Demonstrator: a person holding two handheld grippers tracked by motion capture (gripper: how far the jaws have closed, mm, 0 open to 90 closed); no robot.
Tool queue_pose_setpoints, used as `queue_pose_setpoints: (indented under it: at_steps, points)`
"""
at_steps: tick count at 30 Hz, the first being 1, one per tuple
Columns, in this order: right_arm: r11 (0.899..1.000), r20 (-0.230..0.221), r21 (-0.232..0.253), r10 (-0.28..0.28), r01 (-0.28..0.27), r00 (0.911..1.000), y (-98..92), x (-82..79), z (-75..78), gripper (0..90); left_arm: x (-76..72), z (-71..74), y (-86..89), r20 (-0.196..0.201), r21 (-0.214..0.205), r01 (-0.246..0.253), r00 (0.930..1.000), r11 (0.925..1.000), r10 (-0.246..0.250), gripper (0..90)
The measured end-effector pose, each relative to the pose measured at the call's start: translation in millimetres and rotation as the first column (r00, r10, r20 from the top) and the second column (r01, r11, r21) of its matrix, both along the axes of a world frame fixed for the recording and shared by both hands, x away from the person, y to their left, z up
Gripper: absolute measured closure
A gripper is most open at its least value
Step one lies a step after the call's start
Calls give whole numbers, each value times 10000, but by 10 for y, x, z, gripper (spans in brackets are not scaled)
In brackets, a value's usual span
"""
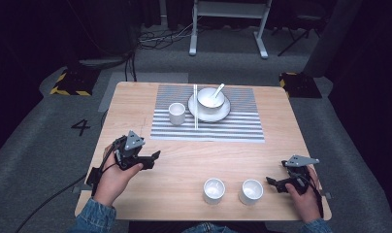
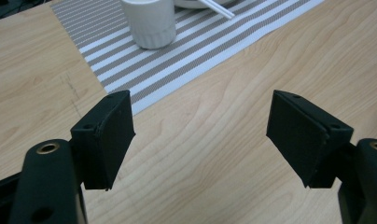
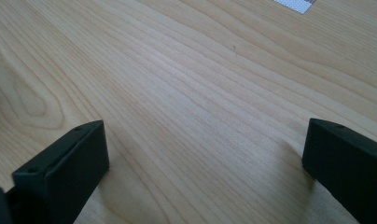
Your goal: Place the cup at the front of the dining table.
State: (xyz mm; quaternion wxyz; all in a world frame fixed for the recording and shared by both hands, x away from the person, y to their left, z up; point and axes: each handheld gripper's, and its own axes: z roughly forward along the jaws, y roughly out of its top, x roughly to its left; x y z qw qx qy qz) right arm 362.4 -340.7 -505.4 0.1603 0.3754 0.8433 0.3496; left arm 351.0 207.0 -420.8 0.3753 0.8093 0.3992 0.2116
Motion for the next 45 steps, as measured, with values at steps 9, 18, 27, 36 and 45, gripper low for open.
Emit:
queue_pose_setpoints:
  at_steps: [9,18,27,36,45]
  points:
    - [10000,8,-13,-1,1,10000,0,0,0,5,-255,-177,159,252,-349,-232,9994,9991,241,230]
    - [10000,4,-12,-5,5,10000,0,0,0,4,-419,-350,305,365,-332,-481,9981,9983,493,223]
    - [10000,2,-9,-5,5,10000,0,0,0,5,-522,-547,428,115,-298,-652,9978,9974,656,204]
    - [10000,4,-10,-5,5,10000,0,0,0,5,-525,-759,493,-664,323,-751,9948,9967,771,175]
    - [10000,6,-11,-2,2,10000,0,0,0,5,-504,-825,496,-1051,635,-720,9914,9954,784,159]
